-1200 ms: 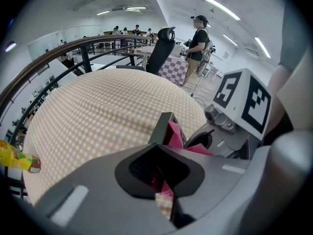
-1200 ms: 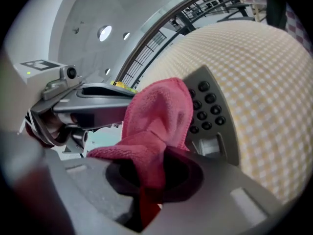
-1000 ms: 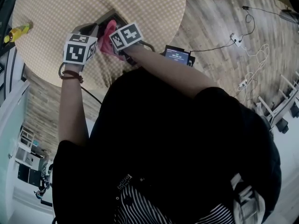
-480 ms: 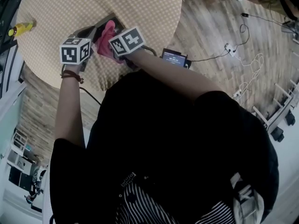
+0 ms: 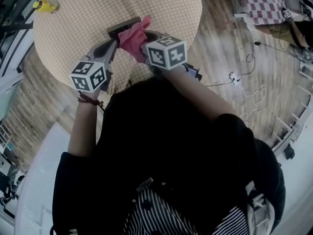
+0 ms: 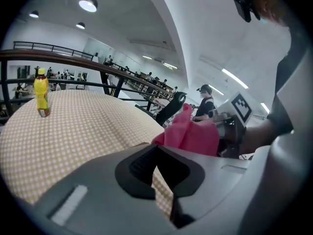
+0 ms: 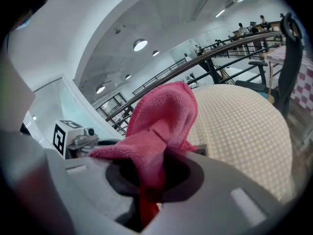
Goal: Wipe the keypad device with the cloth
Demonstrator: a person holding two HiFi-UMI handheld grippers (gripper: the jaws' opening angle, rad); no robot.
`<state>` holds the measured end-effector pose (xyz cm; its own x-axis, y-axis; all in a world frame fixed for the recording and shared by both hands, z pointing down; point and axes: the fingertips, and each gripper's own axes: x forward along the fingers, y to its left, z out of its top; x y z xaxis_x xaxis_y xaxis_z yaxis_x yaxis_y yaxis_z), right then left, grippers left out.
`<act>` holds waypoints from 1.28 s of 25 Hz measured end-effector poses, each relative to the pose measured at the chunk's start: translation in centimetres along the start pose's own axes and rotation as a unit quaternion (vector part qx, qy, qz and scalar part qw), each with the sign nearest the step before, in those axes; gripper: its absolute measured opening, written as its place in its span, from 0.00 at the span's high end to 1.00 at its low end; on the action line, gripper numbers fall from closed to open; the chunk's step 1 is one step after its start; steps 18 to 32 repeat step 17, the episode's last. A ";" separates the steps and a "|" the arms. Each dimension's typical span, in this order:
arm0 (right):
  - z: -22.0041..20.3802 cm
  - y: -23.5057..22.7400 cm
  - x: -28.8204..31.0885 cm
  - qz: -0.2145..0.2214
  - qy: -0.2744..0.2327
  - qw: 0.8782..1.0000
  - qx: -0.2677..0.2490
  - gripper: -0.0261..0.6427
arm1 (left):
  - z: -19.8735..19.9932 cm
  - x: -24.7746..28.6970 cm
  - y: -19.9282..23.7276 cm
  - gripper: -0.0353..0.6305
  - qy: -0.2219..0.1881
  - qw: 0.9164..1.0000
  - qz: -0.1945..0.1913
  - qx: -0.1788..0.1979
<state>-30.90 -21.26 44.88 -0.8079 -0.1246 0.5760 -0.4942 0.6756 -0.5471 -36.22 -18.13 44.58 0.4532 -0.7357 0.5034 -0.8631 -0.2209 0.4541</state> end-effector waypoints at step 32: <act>9.6 9.2 -7.7 -0.034 -0.046 0.995 -0.078 0.87 | 6.1 -12.7 -3.3 0.95 -0.026 0.999 0.030 -0.001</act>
